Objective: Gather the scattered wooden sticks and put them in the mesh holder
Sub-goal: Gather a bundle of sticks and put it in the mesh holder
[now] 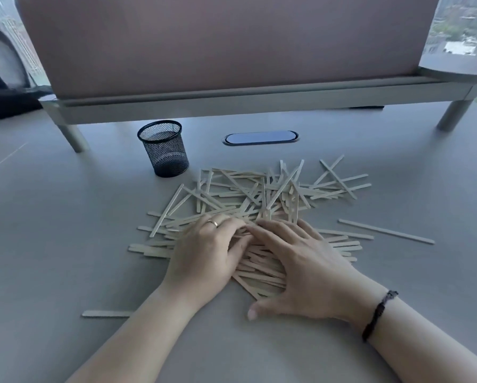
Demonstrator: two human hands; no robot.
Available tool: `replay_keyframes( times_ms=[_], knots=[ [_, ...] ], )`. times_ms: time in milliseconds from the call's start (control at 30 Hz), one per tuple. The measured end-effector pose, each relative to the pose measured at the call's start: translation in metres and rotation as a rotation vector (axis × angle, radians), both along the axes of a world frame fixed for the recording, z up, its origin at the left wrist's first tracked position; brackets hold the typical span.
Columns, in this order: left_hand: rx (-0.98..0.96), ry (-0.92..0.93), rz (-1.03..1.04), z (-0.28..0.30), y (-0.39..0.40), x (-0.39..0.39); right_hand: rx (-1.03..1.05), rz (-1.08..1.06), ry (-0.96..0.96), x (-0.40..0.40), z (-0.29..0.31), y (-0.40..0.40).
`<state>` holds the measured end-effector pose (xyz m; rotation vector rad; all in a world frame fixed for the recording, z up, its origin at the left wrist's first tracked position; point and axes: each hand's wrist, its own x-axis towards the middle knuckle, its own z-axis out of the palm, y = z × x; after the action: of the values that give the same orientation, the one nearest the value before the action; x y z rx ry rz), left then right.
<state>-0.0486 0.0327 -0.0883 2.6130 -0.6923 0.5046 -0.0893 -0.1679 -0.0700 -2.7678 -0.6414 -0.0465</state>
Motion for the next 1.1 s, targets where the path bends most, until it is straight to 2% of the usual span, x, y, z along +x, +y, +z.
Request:
replay_keyframes(
  times_ms=[167, 400, 567, 633, 700, 900, 1100],
  knots=[
    [-0.153, 0.028, -0.038, 0.003, 0.004, -0.002, 0.084, 0.001, -0.023, 0.005, -0.005, 0.000],
    [-0.087, 0.013, -0.027, 0.018, 0.051, -0.004, 0.093, 0.006, -0.044, 0.006, -0.009, -0.007],
    [0.155, 0.427, 0.085, 0.016, 0.103, -0.019, 0.093, 0.016, -0.051, 0.004, -0.009, -0.009],
    [0.221, 0.461, 0.094, 0.011, 0.103, -0.022, 0.083, 0.008, -0.053, 0.004, -0.009, -0.007],
    [0.250, 0.399, 0.113, 0.008, 0.090, -0.021, 0.059, 0.000, -0.075, 0.004, -0.009, -0.003],
    [0.137, 0.137, 0.177, 0.004, 0.037, -0.014, 0.002, -0.046, -0.197, 0.005, -0.009, 0.007],
    [0.127, -0.040, 0.183, 0.002, 0.001, -0.008, -0.001, -0.092, -0.216, 0.008, -0.010, 0.010]
  ],
)
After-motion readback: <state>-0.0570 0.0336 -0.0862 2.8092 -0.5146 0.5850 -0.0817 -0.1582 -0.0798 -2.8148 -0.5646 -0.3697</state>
